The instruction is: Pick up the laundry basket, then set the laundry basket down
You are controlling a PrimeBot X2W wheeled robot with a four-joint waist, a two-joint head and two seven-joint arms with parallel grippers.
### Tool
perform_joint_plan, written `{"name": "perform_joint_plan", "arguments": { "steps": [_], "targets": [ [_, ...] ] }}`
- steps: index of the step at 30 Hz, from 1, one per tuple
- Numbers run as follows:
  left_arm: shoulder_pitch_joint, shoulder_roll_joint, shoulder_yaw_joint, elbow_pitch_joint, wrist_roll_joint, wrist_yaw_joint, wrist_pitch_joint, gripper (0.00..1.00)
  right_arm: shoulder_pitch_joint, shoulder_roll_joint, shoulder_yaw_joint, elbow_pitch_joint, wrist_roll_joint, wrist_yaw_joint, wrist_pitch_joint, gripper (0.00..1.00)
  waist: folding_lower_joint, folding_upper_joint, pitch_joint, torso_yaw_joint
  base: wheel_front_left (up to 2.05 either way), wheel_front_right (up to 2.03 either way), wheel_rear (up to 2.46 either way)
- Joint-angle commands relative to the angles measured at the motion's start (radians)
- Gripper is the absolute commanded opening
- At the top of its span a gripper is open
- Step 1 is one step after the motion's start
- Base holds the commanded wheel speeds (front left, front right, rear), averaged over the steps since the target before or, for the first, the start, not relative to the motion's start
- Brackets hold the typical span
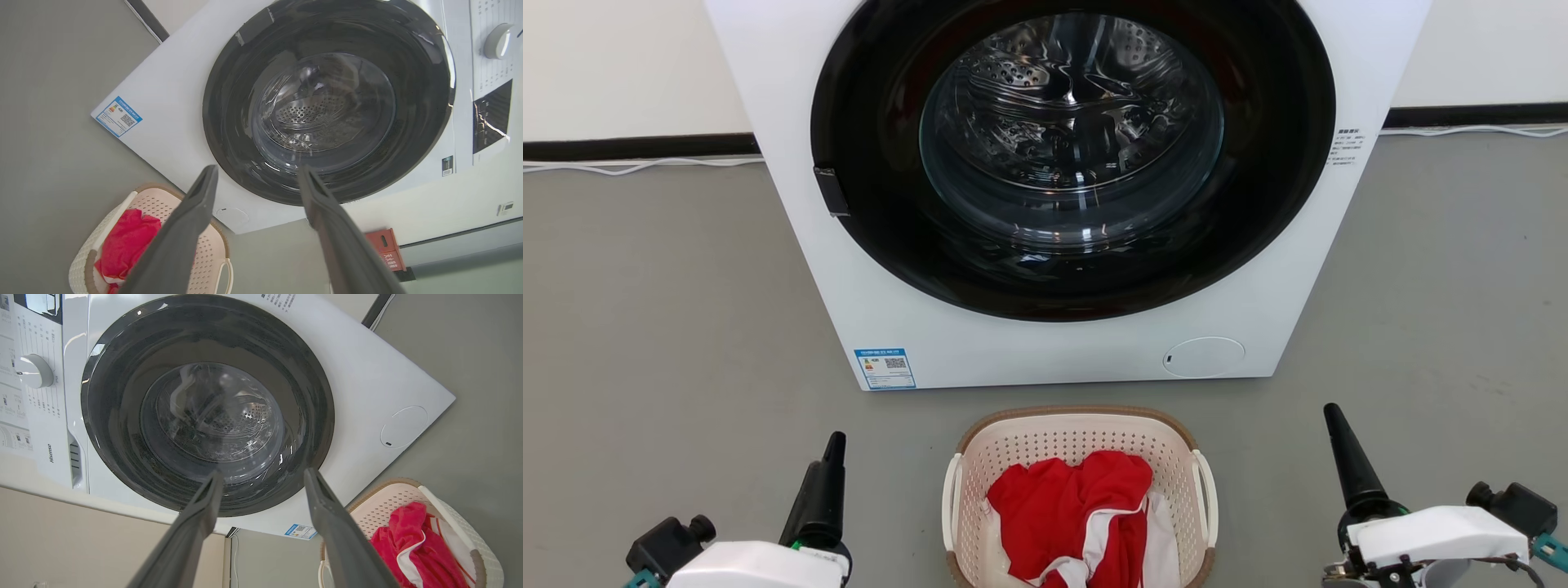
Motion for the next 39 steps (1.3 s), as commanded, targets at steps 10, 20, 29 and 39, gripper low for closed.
{"name": "perform_joint_plan", "arguments": {
  "steps": [10,20,29,39],
  "targets": [
    [-0.052,0.009,-0.01,-0.072,0.189,0.035,-0.043,1.0,-0.059,-0.015,0.036,-0.054,-0.185,0.004,-0.048,1.0,-0.0001,0.0,0.002,-0.001,0.0,0.0,0.0],
    [-0.057,0.01,-0.024,-0.114,0.321,0.05,-0.075,1.0,-0.067,-0.02,0.06,-0.081,-0.313,0.004,-0.08,1.0,-0.0001,0.0,0.007,-0.001,0.0,0.0,0.0],
    [-0.058,0.012,-0.034,-0.136,0.42,0.055,-0.101,1.0,-0.073,-0.027,0.083,-0.095,-0.411,0.005,-0.107,1.0,-0.0002,0.0,0.007,-0.002,0.0,0.0,0.0],
    [-0.064,0.014,-0.042,-0.152,0.529,0.058,-0.131,1.0,-0.083,-0.032,0.1,-0.099,-0.526,0.006,-0.136,1.0,-0.0002,0.0,0.011,-0.004,0.0,0.0,0.0]
  ]
}}
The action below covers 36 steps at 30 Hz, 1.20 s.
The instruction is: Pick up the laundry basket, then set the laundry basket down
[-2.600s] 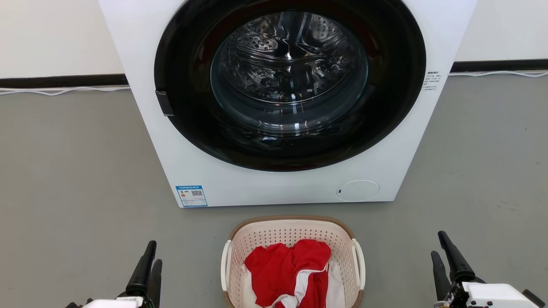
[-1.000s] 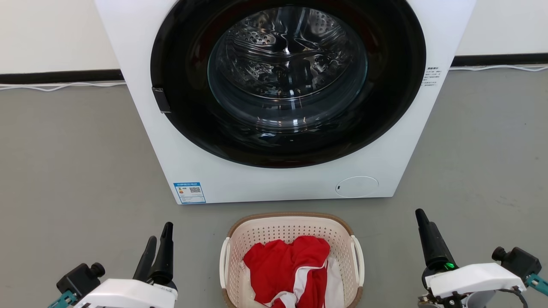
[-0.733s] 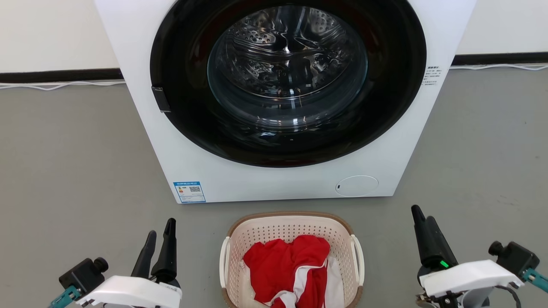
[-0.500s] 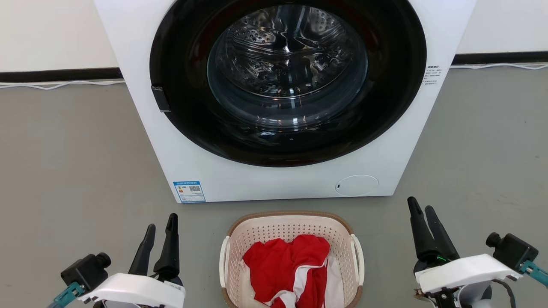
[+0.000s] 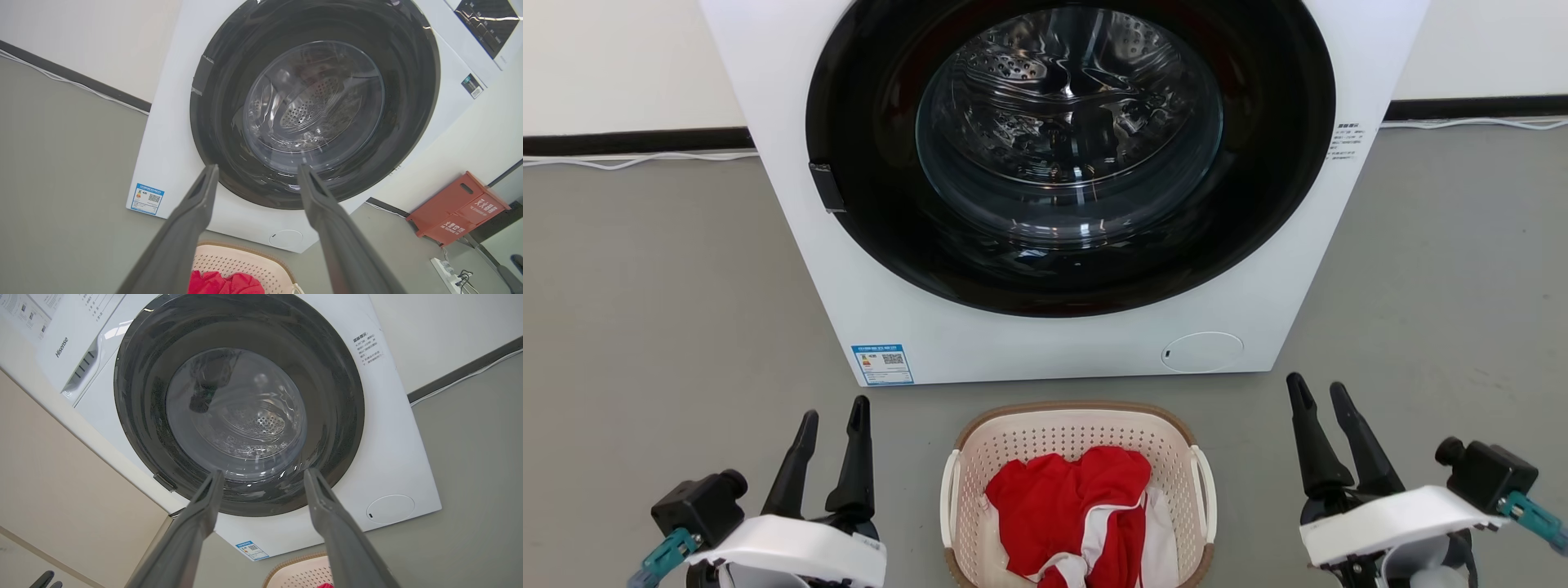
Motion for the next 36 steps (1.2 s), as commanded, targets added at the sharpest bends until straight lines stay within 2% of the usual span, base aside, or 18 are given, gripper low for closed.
{"name": "perform_joint_plan", "arguments": {
  "steps": [1,36],
  "targets": [
    [-0.055,0.009,0.016,-0.036,0.025,0.007,-0.014,1.0,-0.056,-0.009,0.02,-0.035,-0.023,0.005,-0.014,1.0,0.0,0.0,0.0,0.0,0.0,0.0,0.0],
    [-0.071,0.015,-0.016,-0.096,0.428,0.038,-0.116,1.0,-0.085,-0.014,0.054,-0.069,-0.418,0.008,-0.117,1.0,0.0,0.0,0.016,-0.007,0.0,0.0,0.0]
  ]
}}
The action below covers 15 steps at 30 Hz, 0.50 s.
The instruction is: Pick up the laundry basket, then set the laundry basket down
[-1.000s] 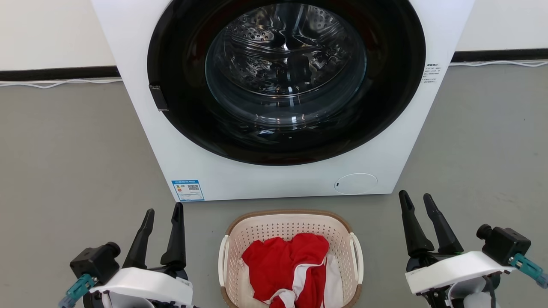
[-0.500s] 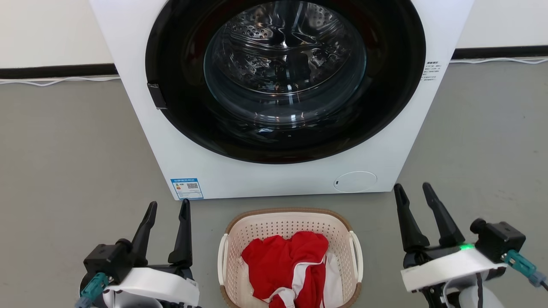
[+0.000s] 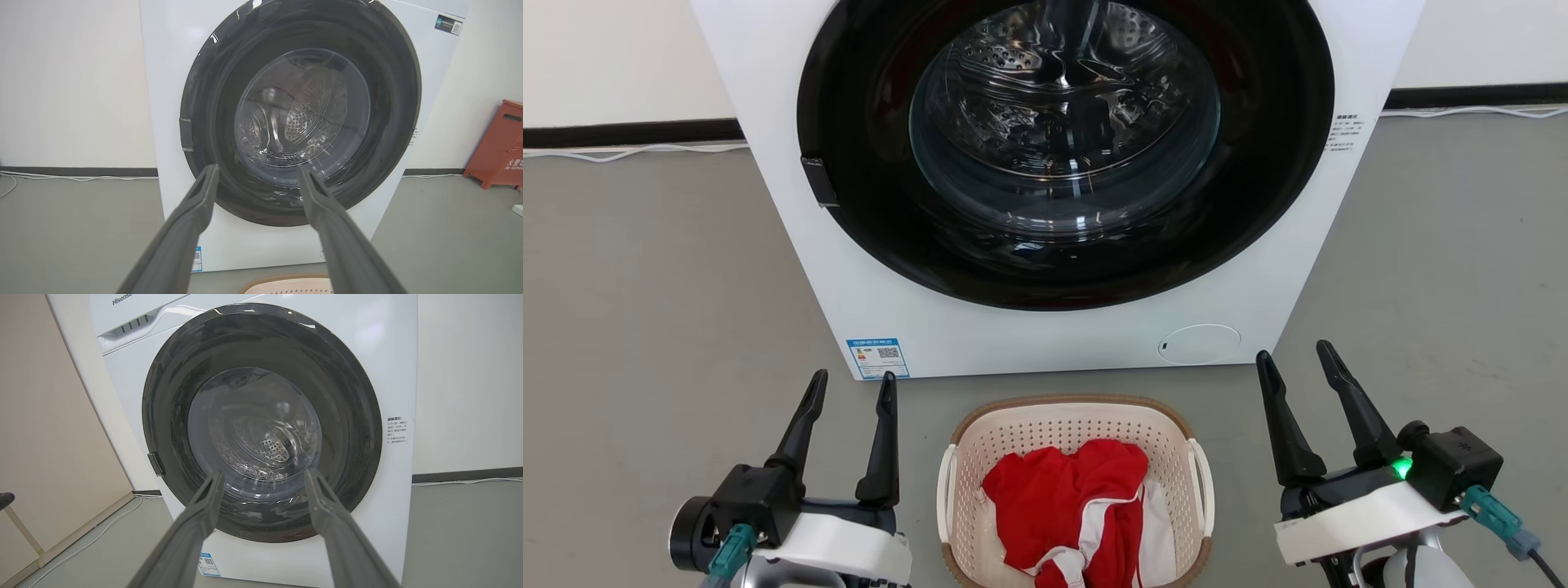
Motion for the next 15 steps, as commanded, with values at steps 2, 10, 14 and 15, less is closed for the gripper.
{"name": "perform_joint_plan", "arguments": {
  "steps": [2,10,14,15],
  "targets": [
    [-0.057,0.01,0.025,-0.034,0.025,0.012,-0.014,1.0,-0.05,-0.008,0.024,-0.033,-0.028,0.007,-0.019,1.0,0.0,0.0,0.002,0.0,0.0,0.0,0.0],
    [-0.058,0.01,0.027,-0.025,0.017,0.011,-0.014,1.0,-0.05,-0.005,0.017,-0.029,-0.032,0.007,-0.019,1.0,0.0,0.0,0.005,0.0,0.0,0.0,0.0],
    [-0.058,0.01,0.032,-0.016,0.014,0.012,-0.014,1.0,-0.05,-0.002,0.011,-0.026,-0.034,0.007,-0.019,1.0,0.0,0.0,0.005,-0.001,0.0,0.0,0.0],
    [-0.057,0.01,0.032,-0.014,0.013,0.012,-0.014,1.0,-0.05,-0.002,0.01,-0.025,-0.035,0.007,-0.019,1.0,0.0,0.0,0.004,-0.002,0.0,0.0,0.0]
  ]
}}
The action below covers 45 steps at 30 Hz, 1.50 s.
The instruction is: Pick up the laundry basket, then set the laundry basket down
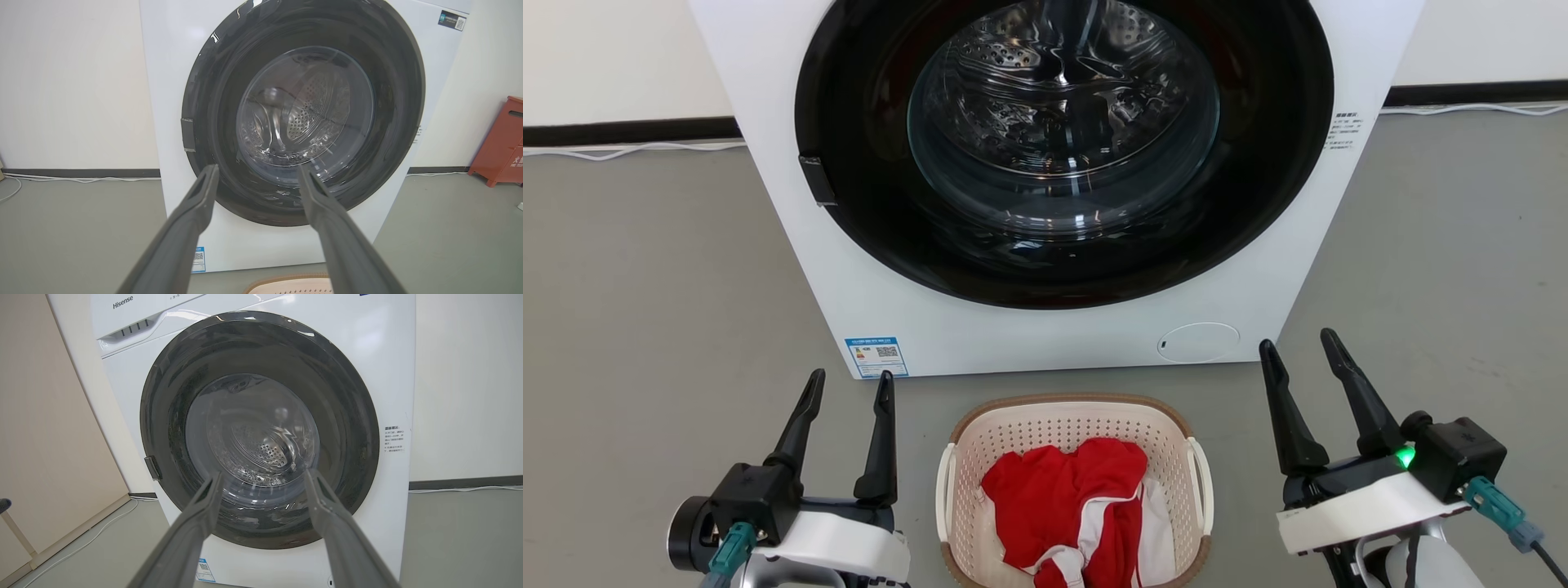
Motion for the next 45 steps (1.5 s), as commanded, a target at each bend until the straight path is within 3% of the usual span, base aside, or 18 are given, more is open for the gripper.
{"name": "perform_joint_plan", "arguments": {
  "steps": [1,12,29,36,45],
  "targets": [
    [-0.051,0.009,0.032,-0.021,-0.003,0.005,-0.006,1.0,-0.033,-0.002,0.015,-0.024,-0.007,0.007,-0.011,1.0,0.0,-0.0001,0.0,-0.001,0.0,0.0,0.0],
    [-0.065,0.009,0.034,-0.014,-0.016,0.008,-0.006,1.0,-0.034,-0.004,-0.012,-0.006,-0.011,0.007,-0.011,1.0,0.0,-0.0001,0.056,-0.014,0.0,0.0,0.0],
    [-0.209,0.009,0.044,0.038,-0.029,-0.006,-0.006,1.0,-0.139,-0.003,-0.065,0.044,0.002,0.007,-0.011,1.0,0.0,-0.0001,0.337,-0.037,0.0,0.0,0.0],
    [-0.291,0.009,0.059,0.122,-0.091,-0.007,-0.006,1.0,-0.206,-0.012,-0.059,0.116,0.009,0.007,-0.011,1.0,0.0,-0.0001,0.44,-0.032,0.0,0.0,0.0],
    [-0.392,0.009,0.05,0.286,-0.094,-0.021,-0.006,1.0,-0.277,-0.024,-0.04,0.212,0.019,0.007,-0.011,1.0,0.0,-0.0001,0.534,-0.017,0.0,0.0,0.0]
  ]
}}
